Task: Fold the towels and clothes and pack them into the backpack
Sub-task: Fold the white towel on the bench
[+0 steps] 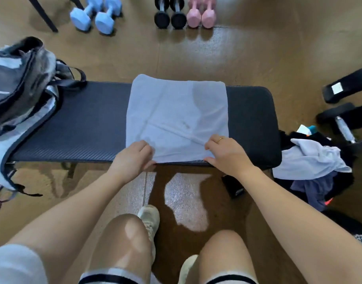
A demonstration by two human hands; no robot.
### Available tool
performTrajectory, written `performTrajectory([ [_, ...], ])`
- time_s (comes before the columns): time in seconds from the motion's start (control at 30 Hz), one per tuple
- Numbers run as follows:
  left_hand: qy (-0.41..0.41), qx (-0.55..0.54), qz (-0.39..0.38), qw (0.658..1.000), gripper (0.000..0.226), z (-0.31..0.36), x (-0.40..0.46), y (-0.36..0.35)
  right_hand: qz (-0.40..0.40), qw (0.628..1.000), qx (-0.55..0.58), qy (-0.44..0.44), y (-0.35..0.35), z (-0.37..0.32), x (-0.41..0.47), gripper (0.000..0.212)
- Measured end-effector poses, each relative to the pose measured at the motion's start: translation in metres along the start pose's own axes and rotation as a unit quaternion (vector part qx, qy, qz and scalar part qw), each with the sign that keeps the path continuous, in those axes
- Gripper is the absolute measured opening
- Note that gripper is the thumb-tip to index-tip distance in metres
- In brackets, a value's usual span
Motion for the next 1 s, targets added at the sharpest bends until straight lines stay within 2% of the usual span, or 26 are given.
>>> performTrajectory([
  [0.1,-0.021,-0.003,0.061,0.998,0.024,-0.008,0.001,-0.006,0.035,0.999,-0.021,0.017,-0.009,0.001,-0.001,0.023],
  [0.23,-0.029,0.017,0.1,0.994,0.03,-0.017,-0.004,-0.01,0.1,0.995,0.026,0.001,-0.009,0.004,0.001,0.014],
  [0.37,-0.008,0.015,0.172,0.985,0.034,-0.019,-0.01,0.004,0.085,0.992,0.089,0.003,-0.008,0.01,-0.001,0.017],
  [0.5,0.018,-0.013,0.212,0.977,0.034,-0.023,-0.024,0.024,0.129,0.988,0.082,0.003,0.002,0.003,-0.017,0.014],
  [0.57,0.014,-0.014,0.205,0.979,0.032,-0.026,-0.031,0.026,0.129,0.988,0.08,0.013,0.007,0.0,-0.024,0.014],
  [0.67,0.005,0.012,0.142,0.99,0.02,-0.029,-0.036,0.01,0.052,0.998,0.03,0.022,0.0,0.002,-0.027,0.02],
  [0.73,0.062,-0.017,0.106,0.992,0.008,-0.03,-0.039,-0.005,0.029,0.999,0.039,0.009,-0.006,0.006,-0.029,0.021],
  [0.77,0.104,-0.046,0.106,0.988,0.006,-0.031,-0.041,-0.01,0.047,0.997,0.063,0.001,-0.008,0.008,-0.031,0.019],
  [0.83,0.219,-0.116,0.14,0.959,0.018,-0.031,-0.047,-0.016,0.127,0.984,0.117,-0.038,-0.009,0.01,-0.035,0.021],
  [0.9,0.343,-0.174,0.147,0.911,0.027,-0.03,-0.05,-0.014,0.217,0.956,0.151,-0.124,-0.01,0.016,-0.038,0.023],
  [0.93,0.386,-0.191,0.126,0.894,0.028,-0.029,-0.05,-0.013,0.237,0.941,0.16,-0.179,-0.011,0.018,-0.038,0.024],
  [1.0,0.41,-0.218,0.077,0.882,0.028,-0.029,-0.047,-0.012,0.218,0.92,0.178,-0.272,-0.012,0.02,-0.035,0.027],
])
Point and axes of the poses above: each hand's wrist, its own x-axis towards the middle knuckle, its own y-axis out of the back of the hand, z = x × y, the point moved 3 cm from there along x, towards the middle knuckle, and after that the axes turned 12 degrees about x, right-handed, at the moved point
